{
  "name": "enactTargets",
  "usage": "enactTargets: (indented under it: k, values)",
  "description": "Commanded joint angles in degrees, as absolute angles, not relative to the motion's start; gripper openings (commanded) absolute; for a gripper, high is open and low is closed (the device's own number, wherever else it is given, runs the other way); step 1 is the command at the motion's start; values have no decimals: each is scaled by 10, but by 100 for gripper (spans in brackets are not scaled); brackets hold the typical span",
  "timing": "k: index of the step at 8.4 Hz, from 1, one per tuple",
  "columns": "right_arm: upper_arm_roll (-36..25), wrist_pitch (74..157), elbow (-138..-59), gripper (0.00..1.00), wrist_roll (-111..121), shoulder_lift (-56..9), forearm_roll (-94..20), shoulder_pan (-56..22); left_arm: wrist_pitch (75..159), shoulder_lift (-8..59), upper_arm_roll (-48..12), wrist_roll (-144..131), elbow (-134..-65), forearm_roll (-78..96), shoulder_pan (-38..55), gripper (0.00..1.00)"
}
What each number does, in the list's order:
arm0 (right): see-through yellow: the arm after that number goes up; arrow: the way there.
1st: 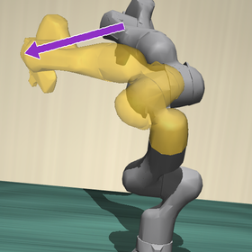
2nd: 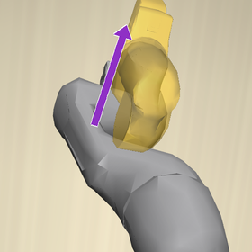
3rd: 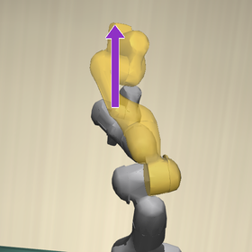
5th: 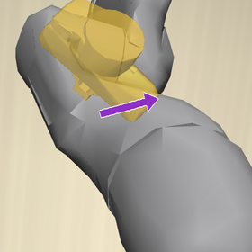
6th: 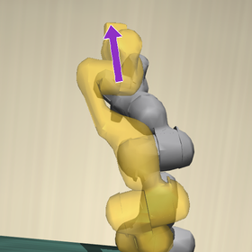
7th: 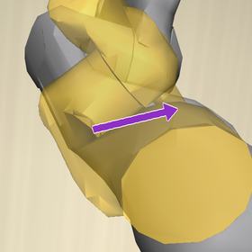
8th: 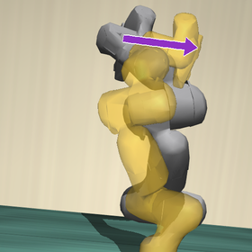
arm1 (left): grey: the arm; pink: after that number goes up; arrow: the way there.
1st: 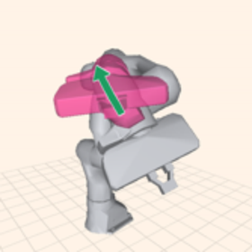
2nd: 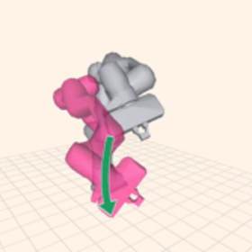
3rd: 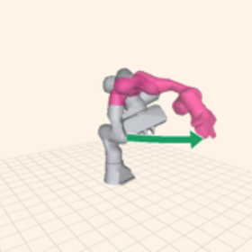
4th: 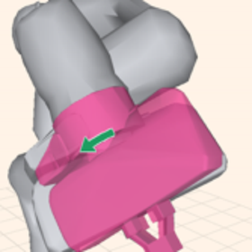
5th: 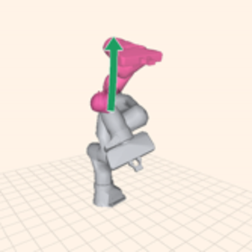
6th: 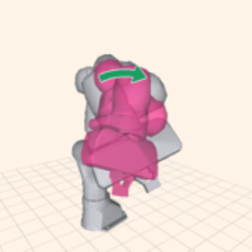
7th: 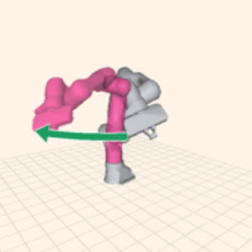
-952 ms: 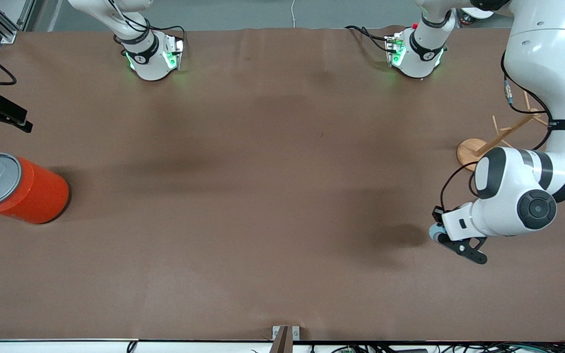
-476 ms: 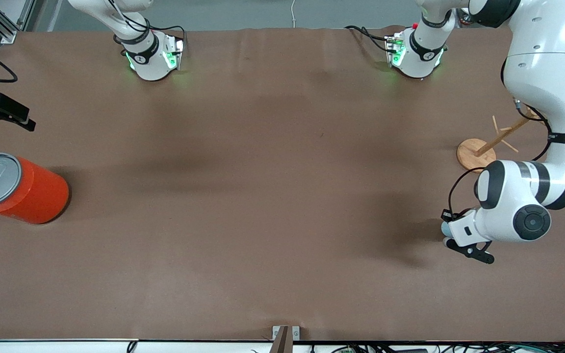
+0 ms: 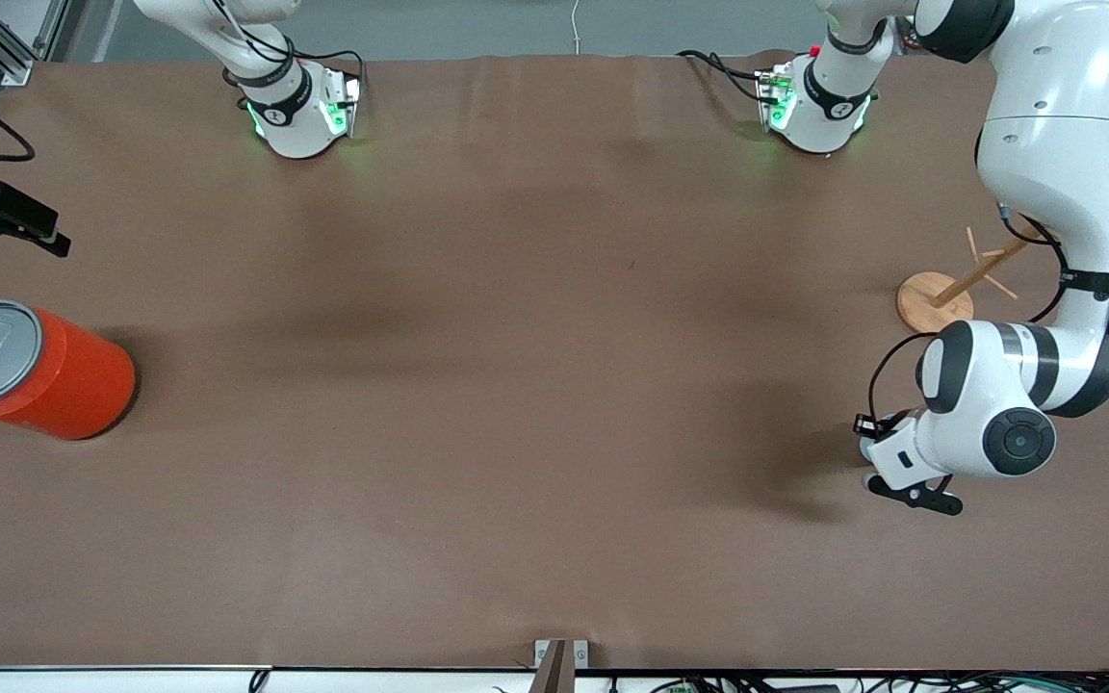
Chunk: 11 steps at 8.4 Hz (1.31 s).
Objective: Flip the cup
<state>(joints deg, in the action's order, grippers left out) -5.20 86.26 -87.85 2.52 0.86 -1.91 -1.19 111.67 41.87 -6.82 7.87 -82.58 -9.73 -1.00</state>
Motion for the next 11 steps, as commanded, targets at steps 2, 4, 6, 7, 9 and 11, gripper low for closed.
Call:
enactTargets:
  k: [2,4,6,7,9,11]
  values:
    - [-54,861,-880,100,19,15,-29,-8,1068,354,-71,64,-822,-108,-4,99]
    - [-52,861,-880,100,19,15,-27,-11,1037,273,-76,66,-822,-98,-7,99]
    - [-52,860,-881,100,20,15,-24,-12,981,196,-86,74,-822,-91,-11,99]
    - [-52,859,-881,100,20,15,-24,-12,970,160,-87,74,-821,-54,-12,99]
    - [-51,856,-881,100,20,15,-24,-13,941,106,-83,72,-822,-38,-16,100]
    - [-51,856,-881,100,20,15,-24,-13,888,57,-75,58,-829,-38,-17,100]
